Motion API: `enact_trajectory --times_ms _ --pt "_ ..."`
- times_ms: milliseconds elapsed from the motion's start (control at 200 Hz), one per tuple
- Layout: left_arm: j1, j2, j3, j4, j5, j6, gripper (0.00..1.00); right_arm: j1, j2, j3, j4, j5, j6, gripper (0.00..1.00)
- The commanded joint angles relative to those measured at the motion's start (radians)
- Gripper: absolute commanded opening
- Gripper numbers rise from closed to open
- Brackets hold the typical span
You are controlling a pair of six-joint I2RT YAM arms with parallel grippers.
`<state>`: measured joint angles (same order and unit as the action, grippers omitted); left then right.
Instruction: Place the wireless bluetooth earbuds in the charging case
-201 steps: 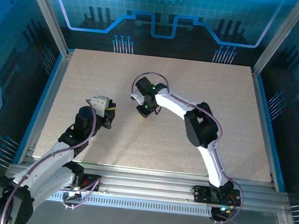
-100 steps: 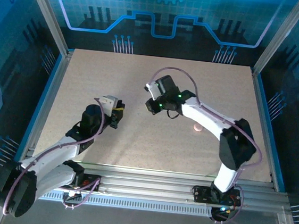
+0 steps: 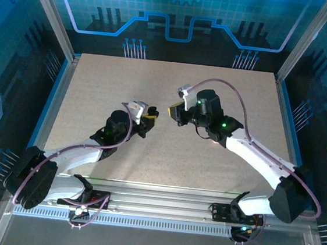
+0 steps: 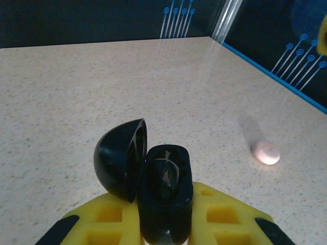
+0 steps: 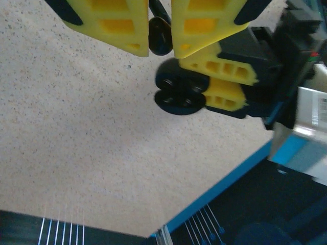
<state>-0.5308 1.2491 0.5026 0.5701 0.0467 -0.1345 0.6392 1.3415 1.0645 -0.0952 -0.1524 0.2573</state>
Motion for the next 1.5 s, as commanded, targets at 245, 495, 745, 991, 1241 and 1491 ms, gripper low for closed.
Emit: enact_trajectory --times_ms 245,495,745,991,1241,1491 --pt "-0.055 0.059 0.037 0.204 0.045 -0.036 0.02 -0.016 -0.117 -0.117 0.236 -0.091 0.062 0.14" --pt "-0.067 0.065 0.006 0.308 0.077 -0.028 0.02 -0.026 -0.131 -0.157 0.341 -0.150 0.098 0.14" --pt "-0.077 0.075 -0.009 0.380 0.114 -0.027 0.03 -0.036 -0.117 -0.175 0.439 -0.211 0.138 0.14" --pt "-0.080 0.069 -0.023 0.428 0.143 -0.016 0.03 -0.042 -0.091 -0.179 0.490 -0.244 0.157 0.14" --pt "-0.083 0.062 -0.029 0.462 0.162 -0.027 0.03 -0.053 -0.055 -0.179 0.536 -0.249 0.166 0.14" --pt "-0.083 0.052 -0.032 0.479 0.167 -0.036 0.03 -0.066 -0.013 -0.205 0.571 -0.261 0.178 0.14"
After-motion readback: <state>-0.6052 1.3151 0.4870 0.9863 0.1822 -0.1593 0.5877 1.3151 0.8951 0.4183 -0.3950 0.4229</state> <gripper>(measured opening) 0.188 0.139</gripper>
